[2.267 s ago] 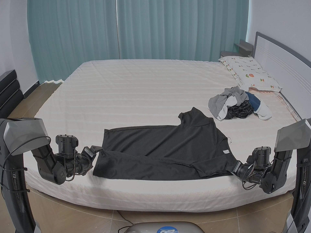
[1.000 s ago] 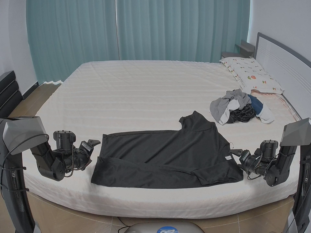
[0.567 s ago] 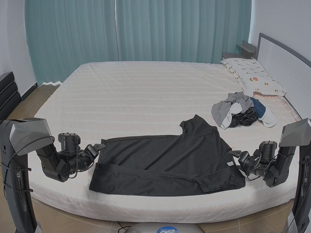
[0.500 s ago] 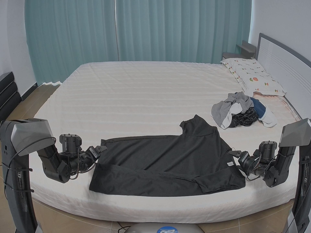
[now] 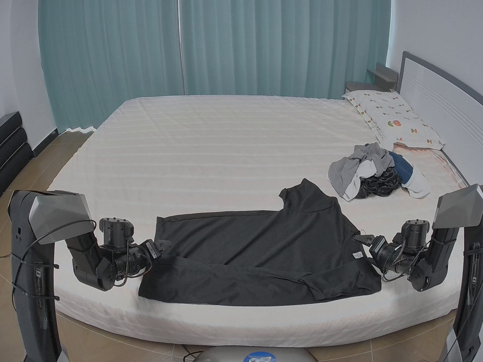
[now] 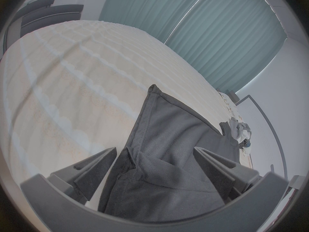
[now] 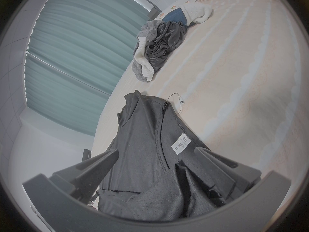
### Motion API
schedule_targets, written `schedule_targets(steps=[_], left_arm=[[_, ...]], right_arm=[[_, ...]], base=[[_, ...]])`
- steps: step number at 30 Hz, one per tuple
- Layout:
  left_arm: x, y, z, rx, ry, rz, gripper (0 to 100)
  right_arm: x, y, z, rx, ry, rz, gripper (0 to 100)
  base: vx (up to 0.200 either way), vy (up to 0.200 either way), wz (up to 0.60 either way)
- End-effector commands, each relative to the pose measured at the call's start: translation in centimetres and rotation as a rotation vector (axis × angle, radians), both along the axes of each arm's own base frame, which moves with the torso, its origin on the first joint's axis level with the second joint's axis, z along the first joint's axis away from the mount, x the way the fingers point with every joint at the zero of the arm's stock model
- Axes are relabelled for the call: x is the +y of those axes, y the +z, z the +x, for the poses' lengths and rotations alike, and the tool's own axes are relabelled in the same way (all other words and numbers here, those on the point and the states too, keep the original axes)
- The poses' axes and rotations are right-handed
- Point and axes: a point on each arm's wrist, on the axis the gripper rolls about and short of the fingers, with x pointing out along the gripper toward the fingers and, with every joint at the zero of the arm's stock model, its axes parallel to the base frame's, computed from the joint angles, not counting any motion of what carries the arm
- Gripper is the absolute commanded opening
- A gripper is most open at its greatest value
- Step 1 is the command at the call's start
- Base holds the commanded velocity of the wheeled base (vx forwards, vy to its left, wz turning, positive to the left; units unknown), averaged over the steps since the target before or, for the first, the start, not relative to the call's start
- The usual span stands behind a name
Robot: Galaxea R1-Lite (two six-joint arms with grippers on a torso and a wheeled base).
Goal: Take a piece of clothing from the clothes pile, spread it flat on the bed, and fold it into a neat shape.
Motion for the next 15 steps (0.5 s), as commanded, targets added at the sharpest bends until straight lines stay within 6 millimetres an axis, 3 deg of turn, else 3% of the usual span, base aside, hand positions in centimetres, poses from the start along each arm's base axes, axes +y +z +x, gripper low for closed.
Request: schedule_targets(steps=[1, 5, 6, 15], left_arm=[[-0.2, -0.5, -0.1, 0.008, -0.009, 0.006, 100], [-0.2, -0.7, -0.3, 0.009, -0.022, 0.026, 100], [-0.1, -0.8, -0.3, 0.010, -0.020, 0.028, 0], [1.1, -0.9, -0.8, 0.028, 0.110, 0.096, 0]], right_arm=[[0.0, -0.1, 0.0, 0.002, 0.000, 0.000, 100], [0.0, -0.1, 0.0, 0.003, 0.000, 0.000, 100], [0.0, -0.1, 0.0, 0.003, 0.001, -0.001, 100], [0.0, 0.5, 0.0, -0.013, 0.001, -0.001, 100]], base=[[0.000, 0.000, 0.00], [0.000, 0.000, 0.00], [0.000, 0.000, 0.00], [0.000, 0.000, 0.00]])
